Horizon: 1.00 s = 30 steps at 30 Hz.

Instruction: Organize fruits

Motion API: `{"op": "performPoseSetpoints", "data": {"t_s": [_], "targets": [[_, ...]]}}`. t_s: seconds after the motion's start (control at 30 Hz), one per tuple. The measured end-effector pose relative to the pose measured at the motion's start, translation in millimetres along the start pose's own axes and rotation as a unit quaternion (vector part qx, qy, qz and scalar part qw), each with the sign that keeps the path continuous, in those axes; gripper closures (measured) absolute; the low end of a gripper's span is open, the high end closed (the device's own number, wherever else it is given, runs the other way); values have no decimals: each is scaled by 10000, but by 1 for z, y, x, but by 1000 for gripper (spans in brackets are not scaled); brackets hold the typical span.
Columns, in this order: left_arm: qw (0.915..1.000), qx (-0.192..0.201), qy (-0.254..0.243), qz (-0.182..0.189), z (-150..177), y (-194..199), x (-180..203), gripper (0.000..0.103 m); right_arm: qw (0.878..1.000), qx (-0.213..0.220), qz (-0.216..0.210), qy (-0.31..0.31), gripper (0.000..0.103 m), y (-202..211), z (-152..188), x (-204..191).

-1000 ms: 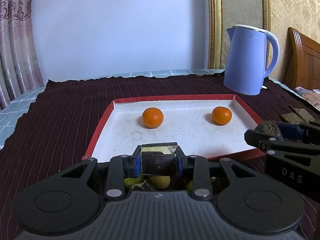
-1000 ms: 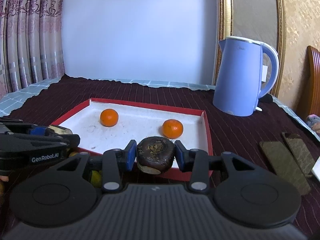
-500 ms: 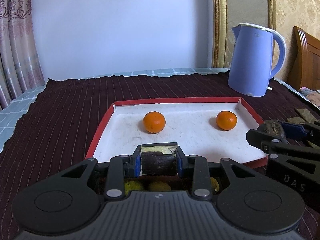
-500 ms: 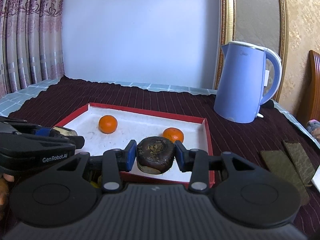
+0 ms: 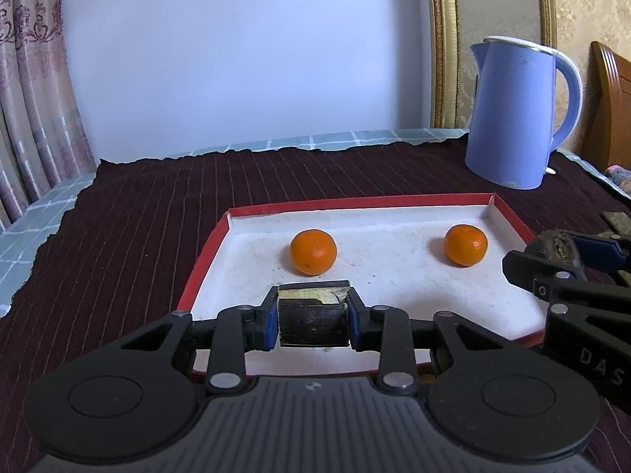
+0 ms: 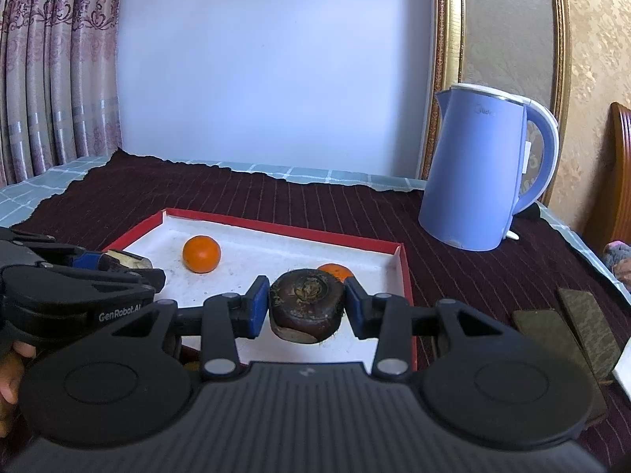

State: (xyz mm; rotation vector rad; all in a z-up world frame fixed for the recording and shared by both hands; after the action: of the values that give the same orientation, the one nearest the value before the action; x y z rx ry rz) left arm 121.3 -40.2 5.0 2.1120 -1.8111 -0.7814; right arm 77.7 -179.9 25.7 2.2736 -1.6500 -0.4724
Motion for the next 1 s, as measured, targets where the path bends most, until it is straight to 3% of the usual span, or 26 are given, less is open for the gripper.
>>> {"op": "performPoseSetpoints", "data": {"t_s": [1.0], "targets": [[9998,-120,-88,-114,-17,-20,11,71,9999,-119,64,-45,65,-19,-7,9]]}}
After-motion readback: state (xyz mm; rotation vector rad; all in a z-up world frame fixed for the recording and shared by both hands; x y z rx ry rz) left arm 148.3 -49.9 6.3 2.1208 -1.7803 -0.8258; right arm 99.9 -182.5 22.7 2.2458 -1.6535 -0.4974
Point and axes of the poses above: each gripper's, at about its wrist camera, not at the fingertips, and y roughly against the way its jaws point, x to its right, z to its underside, the point moved 4 cm from there along -y, roughly the way its jaws point, and after that the axes turned 15 degrees about -z, right-handed, at the moved point
